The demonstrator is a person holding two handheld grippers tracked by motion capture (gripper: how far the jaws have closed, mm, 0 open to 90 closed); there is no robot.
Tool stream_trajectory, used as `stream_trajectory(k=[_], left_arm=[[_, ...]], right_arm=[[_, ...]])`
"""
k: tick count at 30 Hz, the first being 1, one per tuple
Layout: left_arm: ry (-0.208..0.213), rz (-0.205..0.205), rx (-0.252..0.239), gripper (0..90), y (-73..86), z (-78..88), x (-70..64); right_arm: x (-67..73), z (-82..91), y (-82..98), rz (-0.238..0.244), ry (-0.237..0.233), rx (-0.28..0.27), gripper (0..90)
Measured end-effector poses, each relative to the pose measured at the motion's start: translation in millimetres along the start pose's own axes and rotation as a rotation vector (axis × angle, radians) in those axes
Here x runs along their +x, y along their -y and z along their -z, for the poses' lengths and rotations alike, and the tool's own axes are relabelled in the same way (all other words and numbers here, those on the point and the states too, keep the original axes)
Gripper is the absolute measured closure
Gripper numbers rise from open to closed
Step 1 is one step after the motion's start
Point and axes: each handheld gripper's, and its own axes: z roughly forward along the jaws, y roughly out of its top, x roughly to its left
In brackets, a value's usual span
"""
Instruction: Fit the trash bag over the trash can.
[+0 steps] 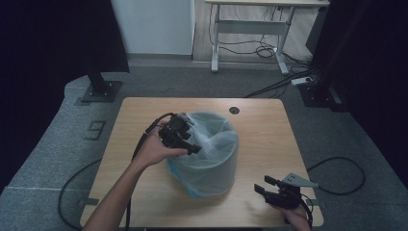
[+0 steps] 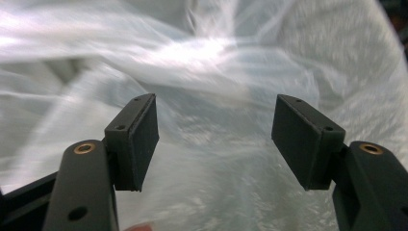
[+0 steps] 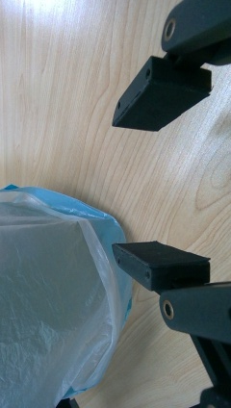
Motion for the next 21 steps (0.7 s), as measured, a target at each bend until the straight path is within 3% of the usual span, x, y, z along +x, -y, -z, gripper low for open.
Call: stream_trajectory(k=[5, 10, 14, 15, 21], left_arm=[[-0.032, 0.027, -0.035, 33.7, -6.6, 0.1, 13.8], [-0.025, 0.032, -0.047, 33.9, -16.8, -11.4, 27.4], [-0.025, 0.04, -0.025, 33.8, -23.4, -21.7, 32.6], [-0.026, 0.04, 0.003, 33.1, -26.6, -27.7, 34.4], [-0.042, 0.044, 0.064, 32.8, -26.5, -35.7, 33.8]], right_arm=[[0.5, -0.2, -0.1, 0.0, 0.002, -0.001, 33.9], [-1.4, 1.0, 0.6, -0.009, 0.006, -0.004, 33.9], [-2.1, 1.3, 0.6, -0.011, 0.006, -0.002, 33.9], [-2.8, 1.8, 0.6, -0.011, 0.008, -0.003, 33.8], [-5.0, 4.6, 0.7, -0.017, 0.012, -0.01, 33.8]])
